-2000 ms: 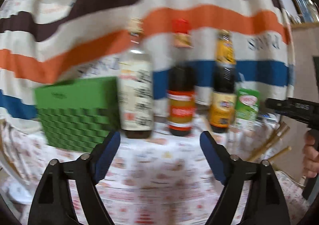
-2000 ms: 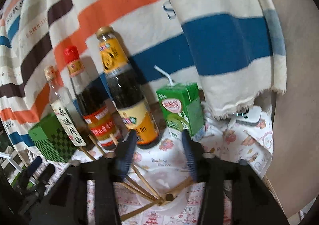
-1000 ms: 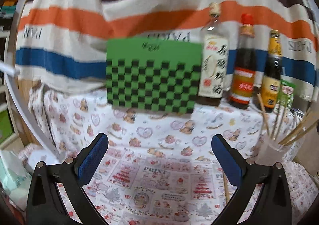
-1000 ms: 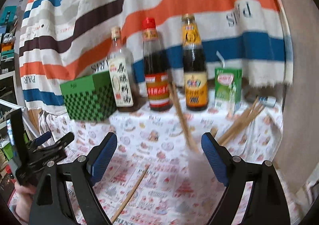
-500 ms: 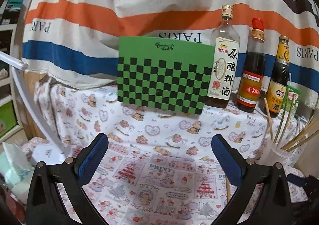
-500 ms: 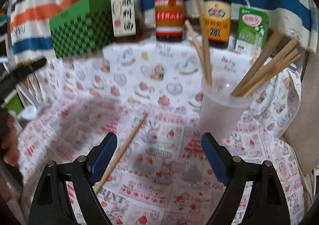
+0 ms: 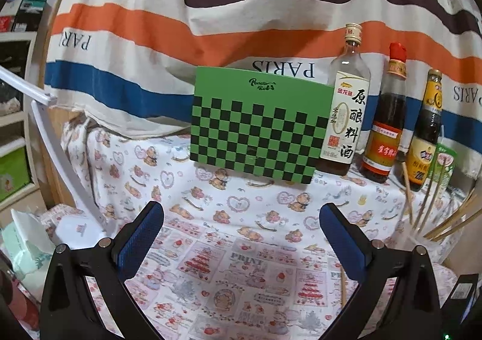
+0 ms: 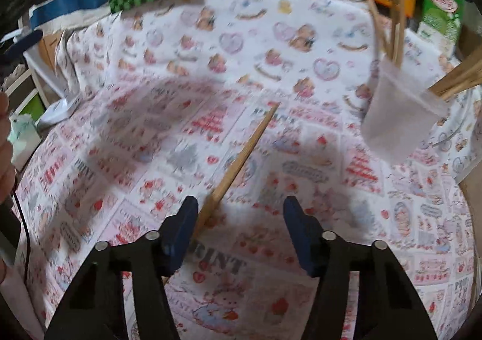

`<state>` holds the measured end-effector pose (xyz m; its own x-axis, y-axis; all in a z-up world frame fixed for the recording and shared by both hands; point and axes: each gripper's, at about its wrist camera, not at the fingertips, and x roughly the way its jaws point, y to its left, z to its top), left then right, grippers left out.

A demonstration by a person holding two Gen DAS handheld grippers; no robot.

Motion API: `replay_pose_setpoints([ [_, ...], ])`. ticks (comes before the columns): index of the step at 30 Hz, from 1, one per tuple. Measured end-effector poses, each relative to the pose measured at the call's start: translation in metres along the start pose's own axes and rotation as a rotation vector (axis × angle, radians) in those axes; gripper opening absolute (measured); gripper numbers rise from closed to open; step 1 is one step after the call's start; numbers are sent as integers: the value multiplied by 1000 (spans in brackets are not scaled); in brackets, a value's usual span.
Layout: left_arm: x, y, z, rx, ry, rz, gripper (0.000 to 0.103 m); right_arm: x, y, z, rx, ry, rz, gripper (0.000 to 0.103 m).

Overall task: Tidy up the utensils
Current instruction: 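Move the right gripper down to the last loose wooden chopstick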

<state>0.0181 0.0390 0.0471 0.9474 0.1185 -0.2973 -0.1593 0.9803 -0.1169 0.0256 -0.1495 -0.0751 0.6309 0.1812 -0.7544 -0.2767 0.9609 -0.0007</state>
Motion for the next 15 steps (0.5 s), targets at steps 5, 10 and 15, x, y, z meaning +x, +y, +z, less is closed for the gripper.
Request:
replay_pose_setpoints([
  [5, 6, 2, 0, -19, 53, -26, 102, -1, 0, -3, -19, 0, -38, 45],
  [10, 10, 6, -2, -43, 73, -21, 102, 0, -2, -3, 5, 6, 20, 44],
  [15, 8, 3, -2, -33, 64, -22, 102, -14, 3, -2, -7, -55, 81, 44],
])
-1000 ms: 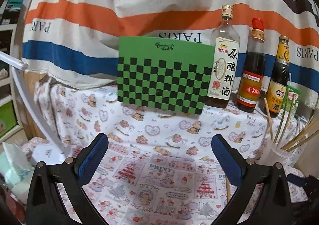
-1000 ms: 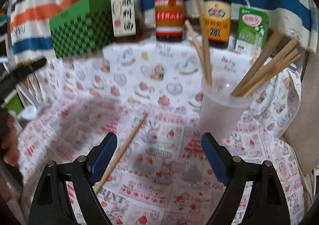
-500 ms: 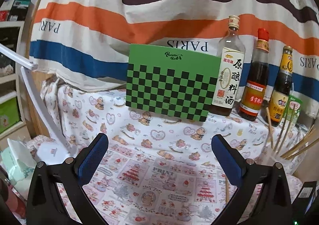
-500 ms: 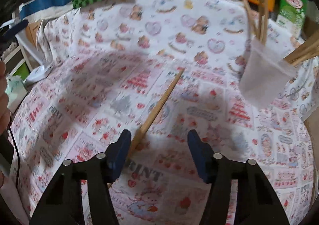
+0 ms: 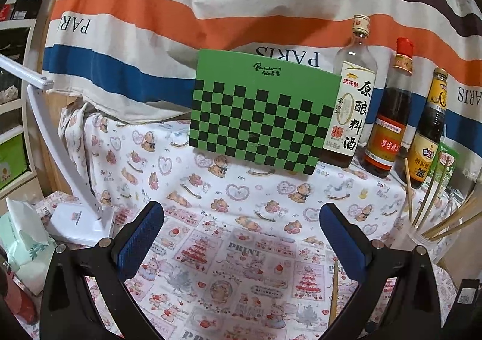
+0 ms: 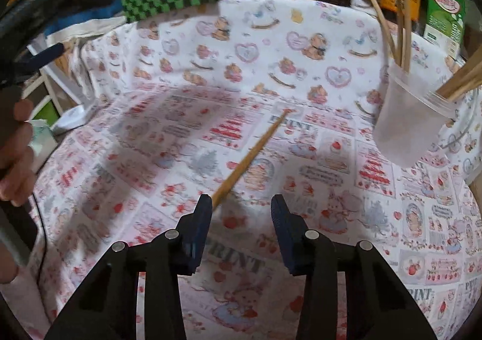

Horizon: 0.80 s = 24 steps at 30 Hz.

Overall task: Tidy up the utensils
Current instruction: 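Move the right gripper down to the last loose wooden chopstick, then close the right gripper on the loose chopstick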

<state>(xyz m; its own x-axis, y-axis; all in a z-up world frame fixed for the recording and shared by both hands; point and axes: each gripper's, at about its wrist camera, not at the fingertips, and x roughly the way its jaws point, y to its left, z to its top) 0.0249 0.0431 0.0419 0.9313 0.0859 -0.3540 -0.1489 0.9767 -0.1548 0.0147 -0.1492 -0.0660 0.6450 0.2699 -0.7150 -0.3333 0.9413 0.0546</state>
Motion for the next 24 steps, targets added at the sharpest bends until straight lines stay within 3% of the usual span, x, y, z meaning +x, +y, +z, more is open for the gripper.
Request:
replay_pose_setpoints([
  [5, 1, -3, -1, 7, 17, -22, 102, 6, 13, -3, -81, 48, 10, 46],
  [8, 1, -1, -1, -7, 18, -31, 102, 4, 20, -5, -114, 38, 0, 56],
  [11, 0, 0, 0, -3, 11, -16, 102, 6, 24, -6, -132, 49, 4, 56],
  [20, 0, 0, 0, -18, 32, -55, 102, 14, 11, -7, -69, 86, -20, 55],
  [22, 0, -1, -1, -15, 32, -55, 102, 13, 6, -7, -59, 80, -30, 34],
  [23, 1, -2, -1, -9, 31, -51, 102, 13, 5, -6, -61, 77, -56, 14],
  [24, 1, -3, -1, -5, 32, -48, 102, 13, 4, -6, -57, 76, -73, 11],
])
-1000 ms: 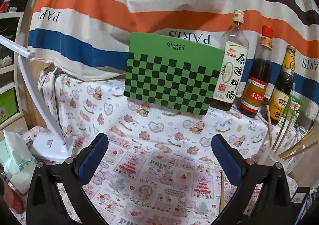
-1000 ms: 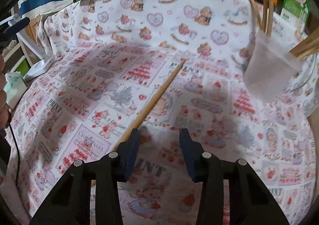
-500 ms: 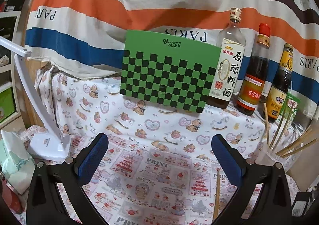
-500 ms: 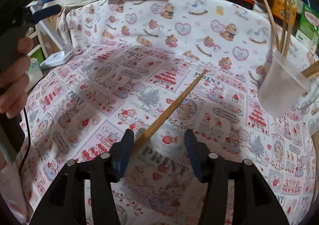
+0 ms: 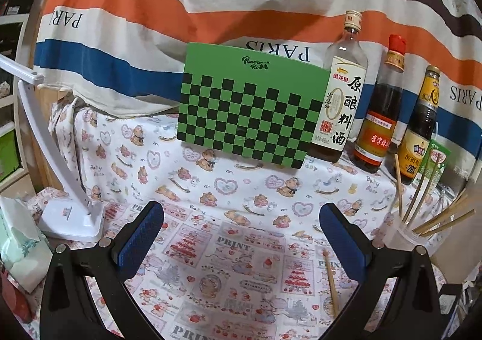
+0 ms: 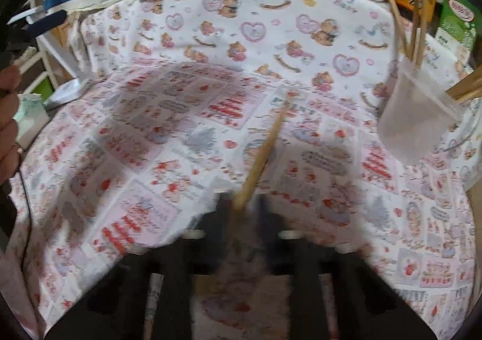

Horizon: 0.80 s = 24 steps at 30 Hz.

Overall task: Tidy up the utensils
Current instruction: 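Close the right gripper on the loose chopstick, then lift the chopstick with the right gripper and carry it over the cup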

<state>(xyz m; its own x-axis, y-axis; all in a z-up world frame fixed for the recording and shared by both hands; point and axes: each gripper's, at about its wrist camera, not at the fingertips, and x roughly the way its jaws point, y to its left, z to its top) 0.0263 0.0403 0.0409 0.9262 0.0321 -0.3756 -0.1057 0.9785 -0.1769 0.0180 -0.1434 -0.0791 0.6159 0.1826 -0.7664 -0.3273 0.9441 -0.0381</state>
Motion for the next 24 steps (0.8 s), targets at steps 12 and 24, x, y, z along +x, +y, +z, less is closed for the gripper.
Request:
replay_pose_setpoints([
  [12, 5, 10, 1, -58, 29, -28, 102, -35, -42, 11, 210, -177, -13, 9],
  [24, 2, -1, -1, -5, 16, -25, 102, -122, -68, 5, 291, -639, -154, 8],
])
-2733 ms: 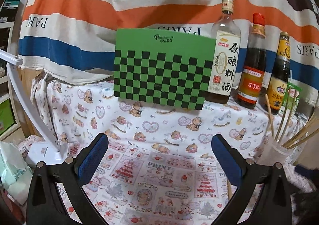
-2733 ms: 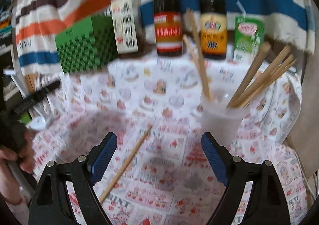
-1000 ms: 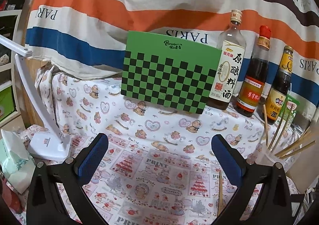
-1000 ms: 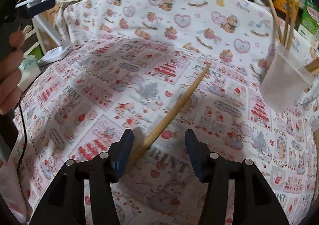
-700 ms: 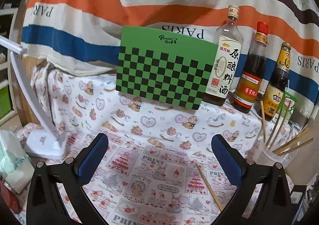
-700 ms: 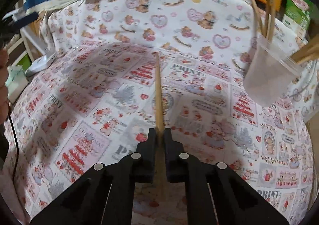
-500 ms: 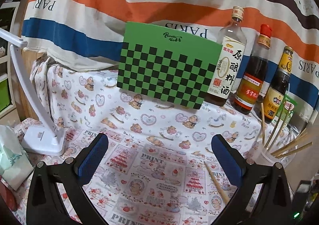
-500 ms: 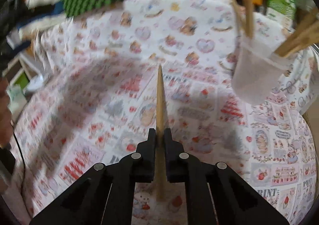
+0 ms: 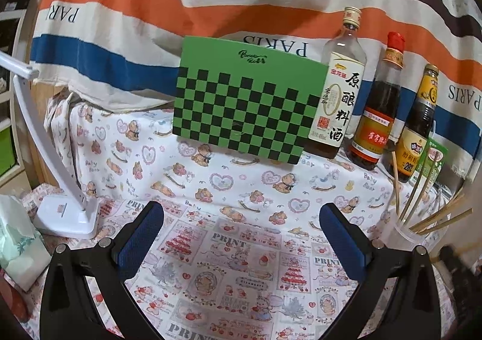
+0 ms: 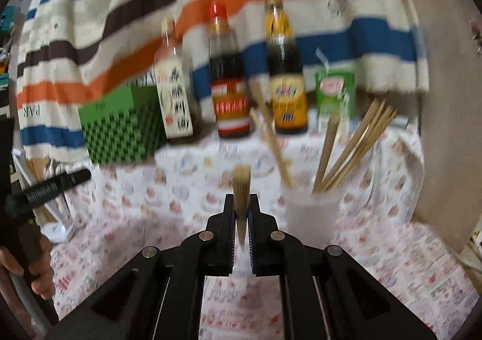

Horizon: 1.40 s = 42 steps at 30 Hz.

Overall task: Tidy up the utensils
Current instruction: 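Lift the chopstick with the right gripper and carry it over the cup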

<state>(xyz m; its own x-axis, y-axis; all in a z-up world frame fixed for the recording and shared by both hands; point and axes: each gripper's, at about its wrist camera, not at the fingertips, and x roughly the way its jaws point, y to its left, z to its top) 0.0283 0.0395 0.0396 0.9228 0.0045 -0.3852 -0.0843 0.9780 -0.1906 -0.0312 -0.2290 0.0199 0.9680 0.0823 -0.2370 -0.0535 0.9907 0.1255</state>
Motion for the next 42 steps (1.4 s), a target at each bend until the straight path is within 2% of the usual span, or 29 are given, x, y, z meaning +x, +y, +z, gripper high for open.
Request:
replay_pose_setpoints([
  [3, 0, -4, -1, 18, -9, -5, 102, -7, -2, 5, -9, -39, -4, 8],
  [13, -3, -16, -6, 86, -47, 6, 102, -8, -4, 5, -7, -44, -21, 8],
  [17, -3, -21, -8, 112, -57, 11, 102, -13, -4, 6, -12, -77, -26, 8],
  [21, -2, -26, -11, 143, -67, 20, 102, -20, -6, 9, -2, -110, -10, 8],
  [25, -2, -28, -13, 134, -65, -22, 102, -27, -18, 18, 60, -117, 30, 8],
  [29, -3, -33, -15, 164, -84, -28, 102, -38, -33, 33, 103, -171, 37, 8],
  [33, -7, -38, -16, 176, -93, -58, 102, -35, -48, 59, 173, -144, 68, 8],
  [35, -9, -41, -16, 187, -101, -49, 102, -33, -52, 71, 189, -146, 72, 8],
  [39, -5, -45, -19, 204, -93, 16, 102, -39, -49, 104, 147, -242, 20, 8],
  [42, -3, -47, -22, 212, -87, 3, 102, -38, -52, 127, 152, -296, -15, 8],
])
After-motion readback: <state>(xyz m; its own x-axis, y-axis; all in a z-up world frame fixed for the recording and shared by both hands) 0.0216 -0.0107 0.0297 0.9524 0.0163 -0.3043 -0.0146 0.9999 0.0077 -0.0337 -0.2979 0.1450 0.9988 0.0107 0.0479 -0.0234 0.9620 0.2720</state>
